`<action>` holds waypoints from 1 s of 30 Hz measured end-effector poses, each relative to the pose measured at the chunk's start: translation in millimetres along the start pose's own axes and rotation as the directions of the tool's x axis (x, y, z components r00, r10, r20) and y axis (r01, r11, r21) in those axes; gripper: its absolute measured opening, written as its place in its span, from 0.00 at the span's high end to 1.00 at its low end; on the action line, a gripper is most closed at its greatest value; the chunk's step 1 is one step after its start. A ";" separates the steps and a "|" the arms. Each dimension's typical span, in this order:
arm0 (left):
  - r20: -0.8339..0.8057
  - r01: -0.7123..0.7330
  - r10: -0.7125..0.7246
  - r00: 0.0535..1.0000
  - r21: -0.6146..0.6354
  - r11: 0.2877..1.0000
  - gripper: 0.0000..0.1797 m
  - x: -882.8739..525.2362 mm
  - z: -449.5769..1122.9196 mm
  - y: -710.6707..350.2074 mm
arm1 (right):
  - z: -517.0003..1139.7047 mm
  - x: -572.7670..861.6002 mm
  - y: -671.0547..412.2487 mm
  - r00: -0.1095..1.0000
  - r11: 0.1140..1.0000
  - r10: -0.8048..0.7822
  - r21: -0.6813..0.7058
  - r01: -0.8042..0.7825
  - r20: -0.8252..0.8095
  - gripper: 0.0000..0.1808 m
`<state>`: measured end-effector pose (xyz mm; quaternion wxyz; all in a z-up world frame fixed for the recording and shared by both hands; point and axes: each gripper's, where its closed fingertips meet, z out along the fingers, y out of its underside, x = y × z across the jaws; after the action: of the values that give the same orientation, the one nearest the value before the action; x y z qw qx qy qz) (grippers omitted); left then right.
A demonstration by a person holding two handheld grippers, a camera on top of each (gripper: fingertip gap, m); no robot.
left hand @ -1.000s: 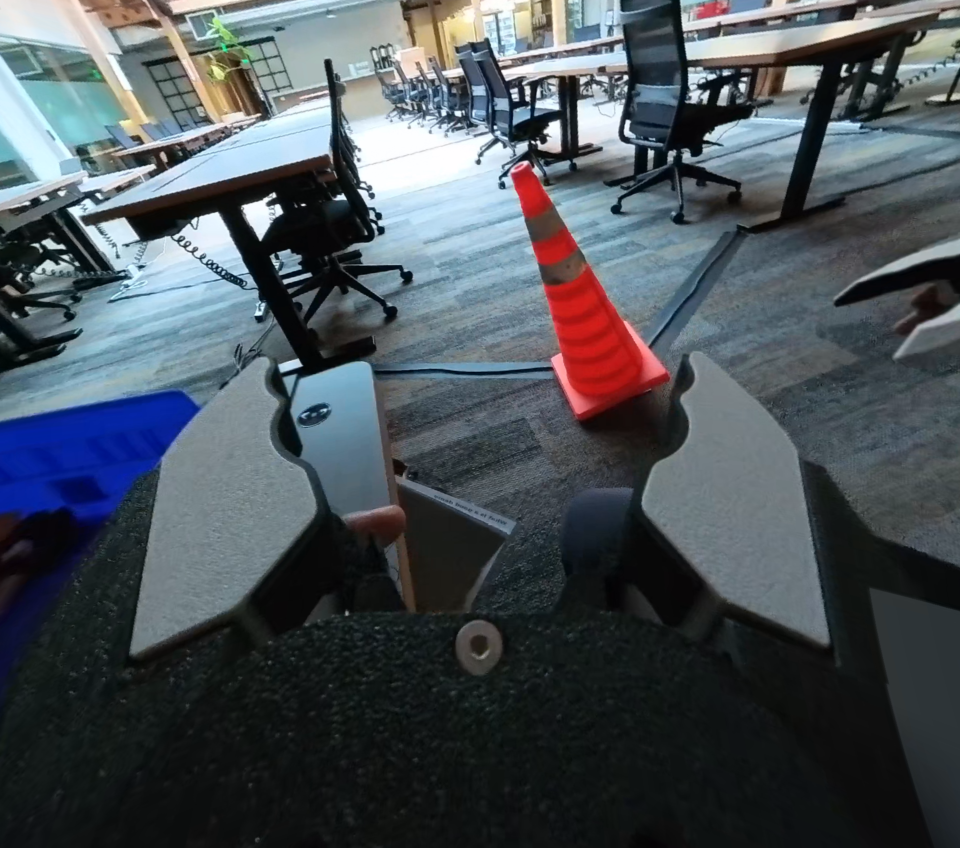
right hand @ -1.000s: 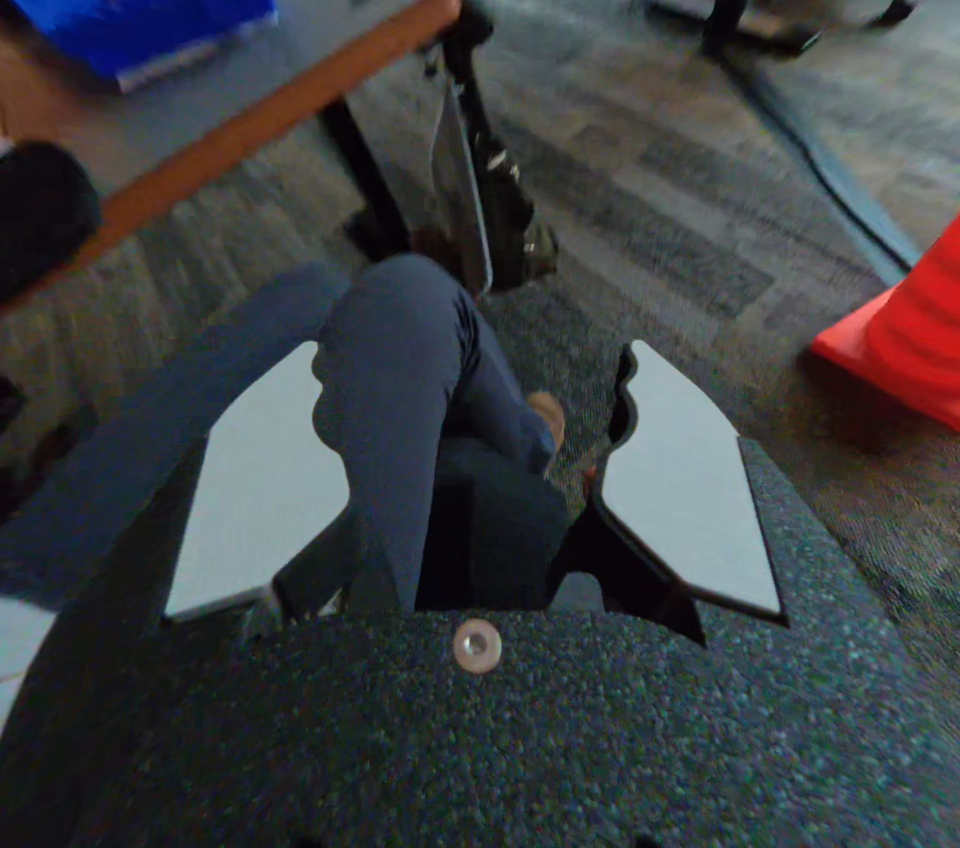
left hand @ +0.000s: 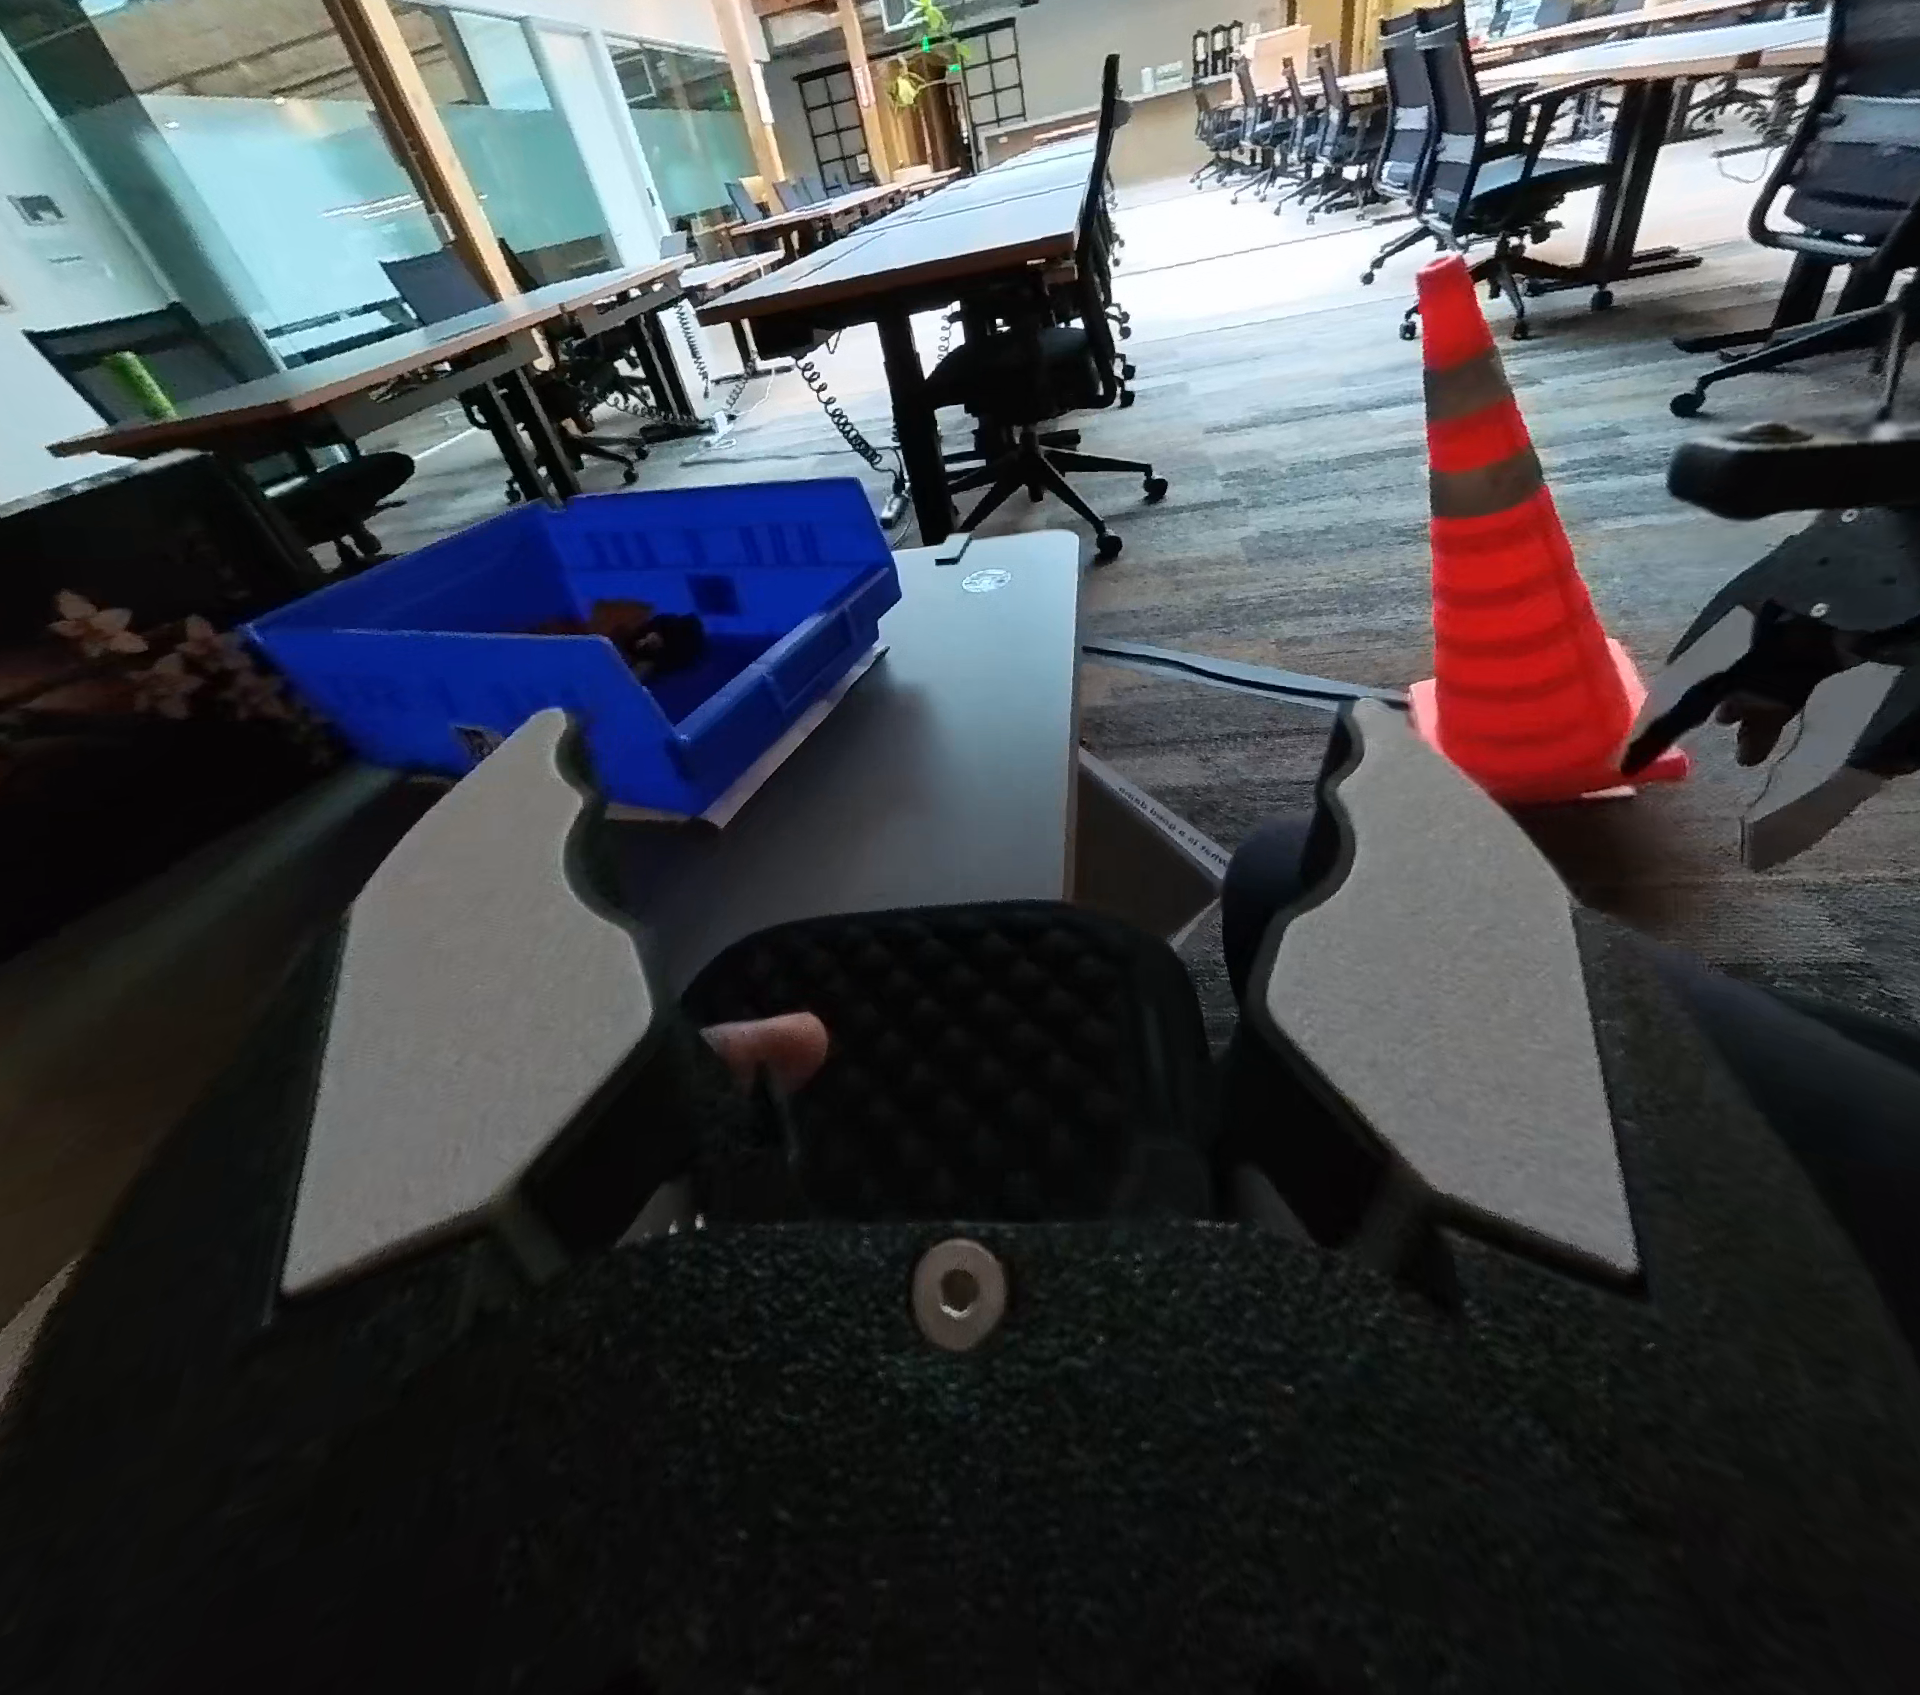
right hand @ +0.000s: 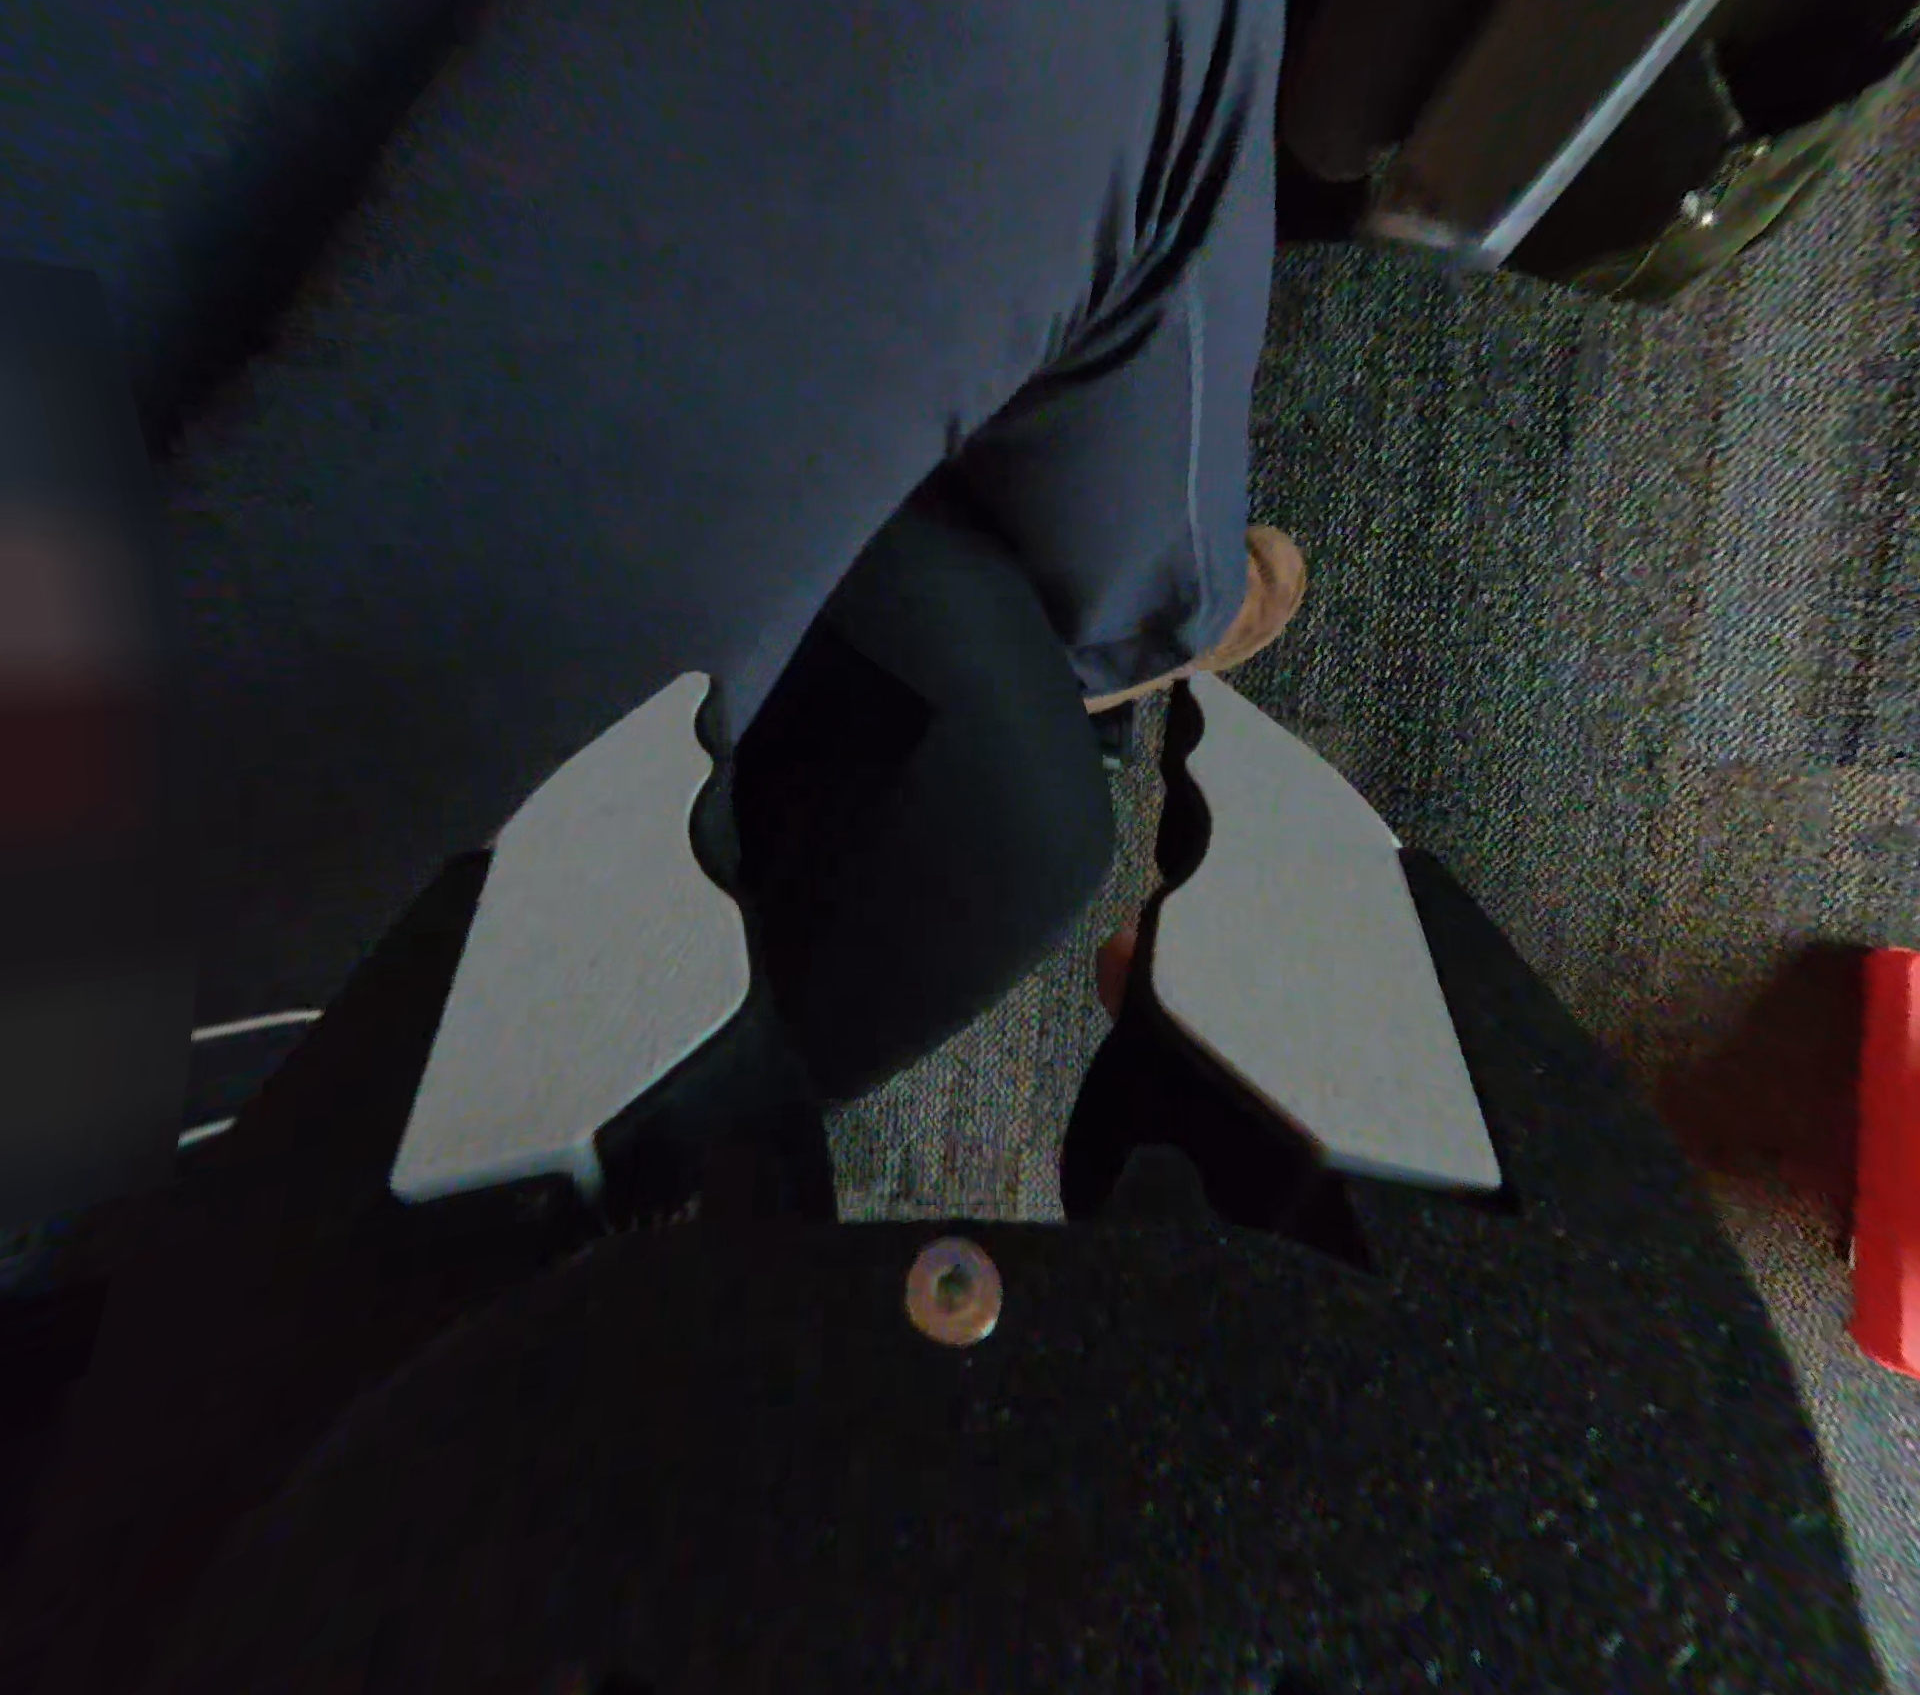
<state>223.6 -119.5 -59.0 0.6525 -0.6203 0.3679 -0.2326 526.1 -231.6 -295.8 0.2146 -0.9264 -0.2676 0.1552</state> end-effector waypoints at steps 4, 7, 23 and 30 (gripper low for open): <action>0.016 0.006 -0.006 1.000 -0.017 1.000 0.29 -1.4 -2.1 5.4 | 6.4 5.9 14.1 1.000 0.999 -0.009 -0.036 0.009 0.011 0.57; 0.018 0.008 -0.008 1.000 -0.025 1.000 0.29 -1.7 2.0 9.2 | 3.7 5.1 10.0 1.000 1.000 0.010 0.005 -0.010 0.018 0.59; 0.002 -0.001 0.001 1.000 -0.048 0.999 0.30 2.3 13.3 15.2 | 56.6 -9.8 69.3 0.951 0.976 0.092 -0.217 -0.027 0.294 0.71; 0.025 -0.012 0.014 1.000 -0.065 0.998 0.30 -3.0 9.8 19.6 | 99.9 -25.9 96.4 0.885 0.923 0.237 -0.376 -0.076 0.402 0.76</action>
<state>226.2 -108.6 -78.0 0.6381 -0.6418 0.3709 -0.2082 506.3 -288.4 -423.5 -0.0331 -0.9091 -0.2553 0.3274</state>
